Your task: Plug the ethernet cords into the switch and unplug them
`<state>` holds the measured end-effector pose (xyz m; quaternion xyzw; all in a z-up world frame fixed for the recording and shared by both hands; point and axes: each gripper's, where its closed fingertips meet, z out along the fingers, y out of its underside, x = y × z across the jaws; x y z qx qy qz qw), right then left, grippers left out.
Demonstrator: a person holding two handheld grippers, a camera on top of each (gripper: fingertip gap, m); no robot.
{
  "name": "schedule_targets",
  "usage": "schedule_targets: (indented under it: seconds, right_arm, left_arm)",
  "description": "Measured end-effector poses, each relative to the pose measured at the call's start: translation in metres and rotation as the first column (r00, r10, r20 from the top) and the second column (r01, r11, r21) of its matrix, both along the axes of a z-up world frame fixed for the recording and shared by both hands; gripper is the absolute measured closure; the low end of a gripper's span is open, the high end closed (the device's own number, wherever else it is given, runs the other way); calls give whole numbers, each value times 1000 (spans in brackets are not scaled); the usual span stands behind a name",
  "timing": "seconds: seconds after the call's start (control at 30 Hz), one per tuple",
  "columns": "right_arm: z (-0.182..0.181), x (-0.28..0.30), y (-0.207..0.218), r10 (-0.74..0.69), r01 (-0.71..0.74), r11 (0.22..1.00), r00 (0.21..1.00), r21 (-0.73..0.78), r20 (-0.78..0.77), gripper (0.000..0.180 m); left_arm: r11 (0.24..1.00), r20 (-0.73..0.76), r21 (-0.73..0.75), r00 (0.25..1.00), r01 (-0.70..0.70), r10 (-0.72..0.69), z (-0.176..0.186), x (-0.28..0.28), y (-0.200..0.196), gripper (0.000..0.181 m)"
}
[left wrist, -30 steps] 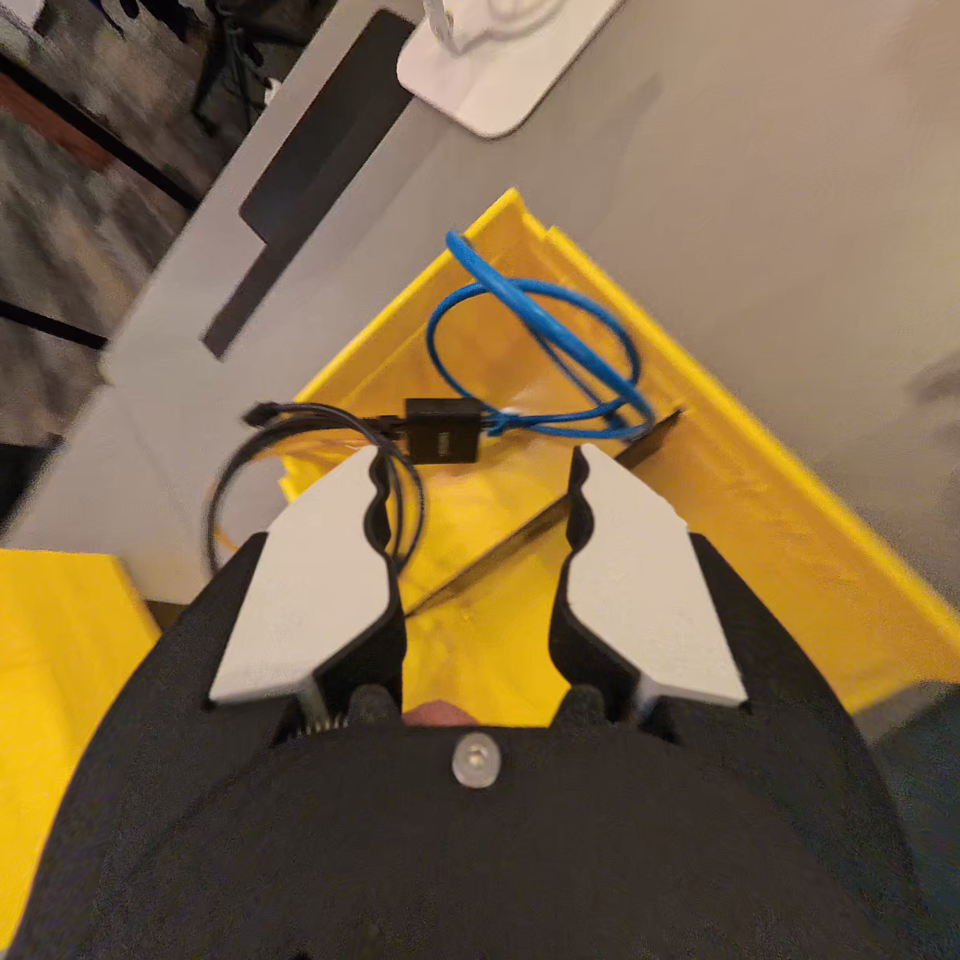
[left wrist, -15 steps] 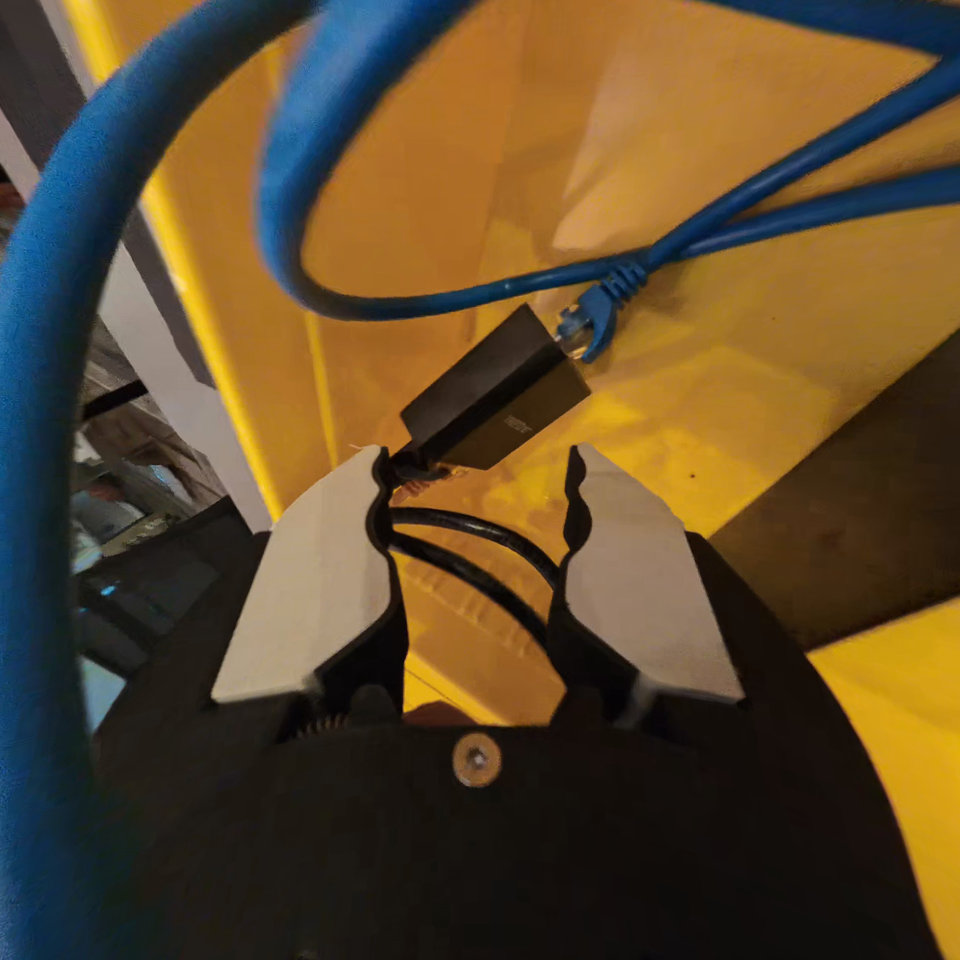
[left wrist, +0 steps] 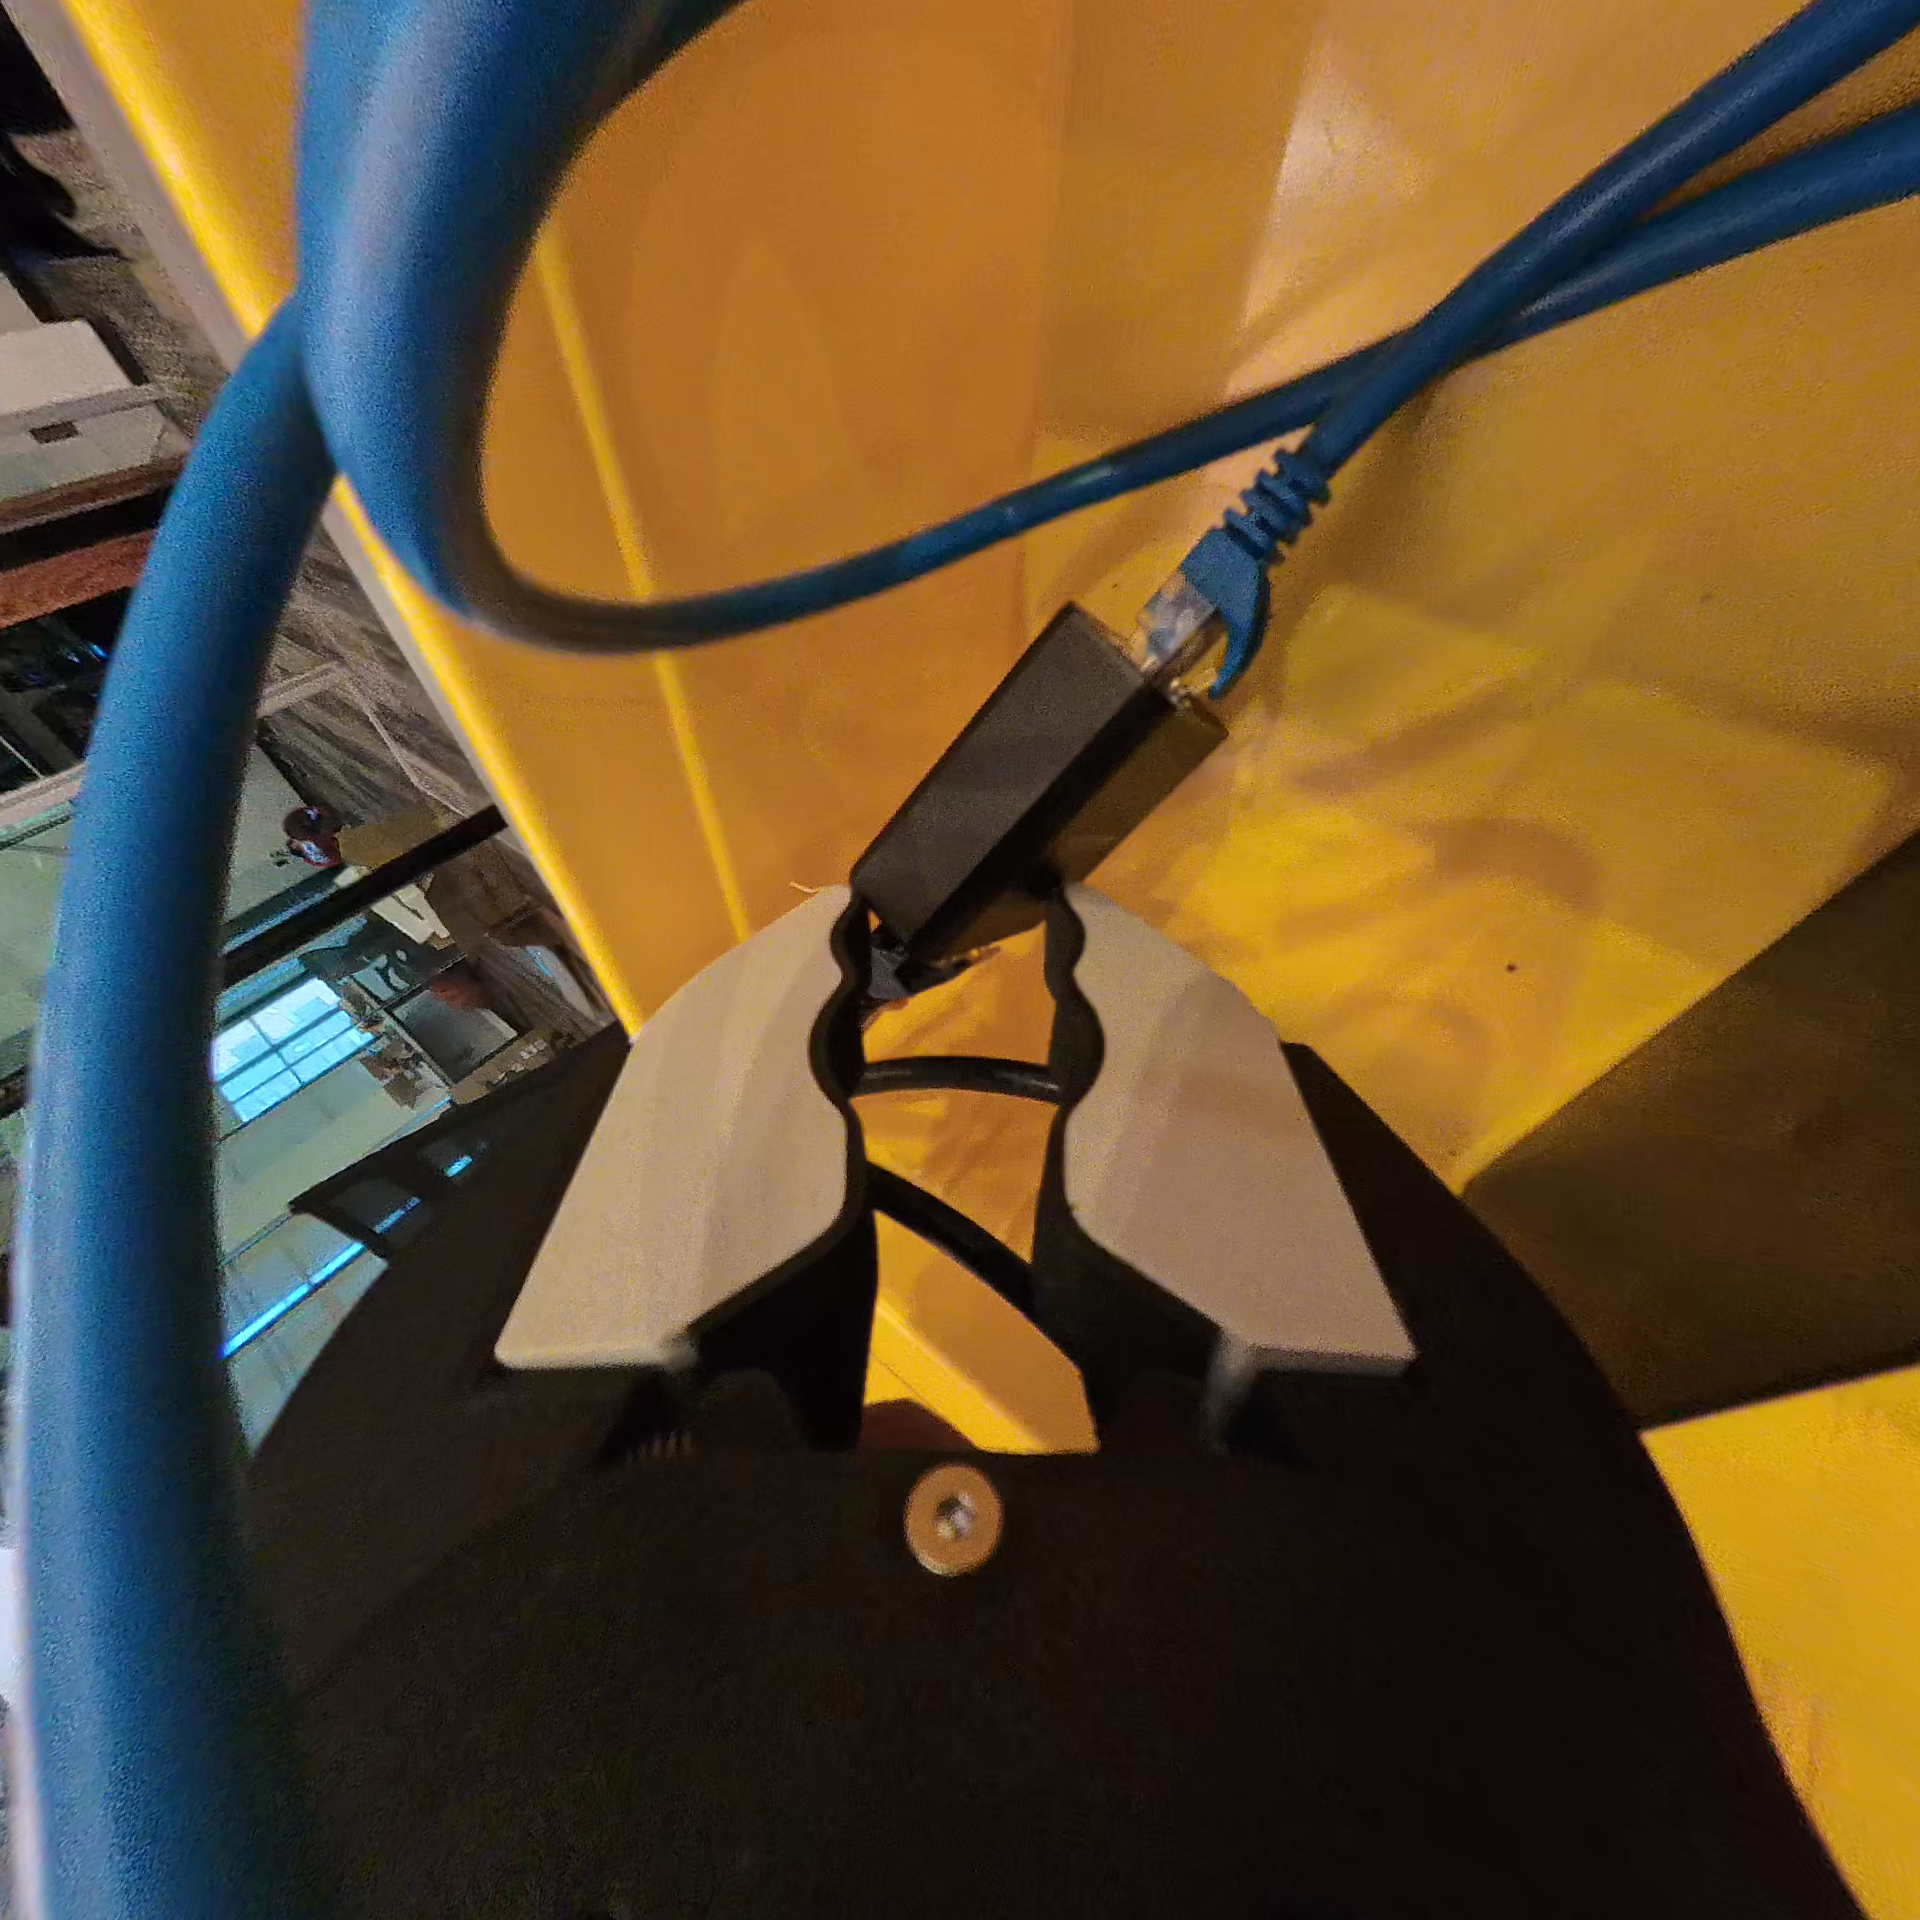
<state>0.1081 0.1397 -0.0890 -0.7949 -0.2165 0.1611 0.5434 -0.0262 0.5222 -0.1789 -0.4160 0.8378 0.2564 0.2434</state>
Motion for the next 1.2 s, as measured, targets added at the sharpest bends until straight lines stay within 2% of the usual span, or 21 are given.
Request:
schedule_targets:
  seconds: [0.3, 0.53, 0.9, 1.03, 1.2]
  right_arm:
    - [-1, 2, 1, -1, 1, 1000, 1000, -1, -8, 158]
    - [2, 6, 5, -14, 13, 1000, 1000, 17, 13, 155]
    - [15, 7, 19, -32, 26, 998, 993, 60, 111, 152]
    - [18, 14, 19, -55, 47, 996, 991, 72, 121, 152]
    - [25, 26, 13, -89, 80, 993, 990, 90, 109, 153]
  left_arm:
    - [998, 31, 35, 998, 52, -53, 9, -4, -6, 159]
    - [998, 111, 59, 993, 33, -39, 47, -12, -7, 162]
    - [993, 348, 105, 937, -58, 18, 148, -25, 1, 164]
    - [989, 451, 115, 892, -92, 30, 187, -22, 0, 165]
    - [994, 580, 90, 814, -62, -2, 237, 5, -21, 166]
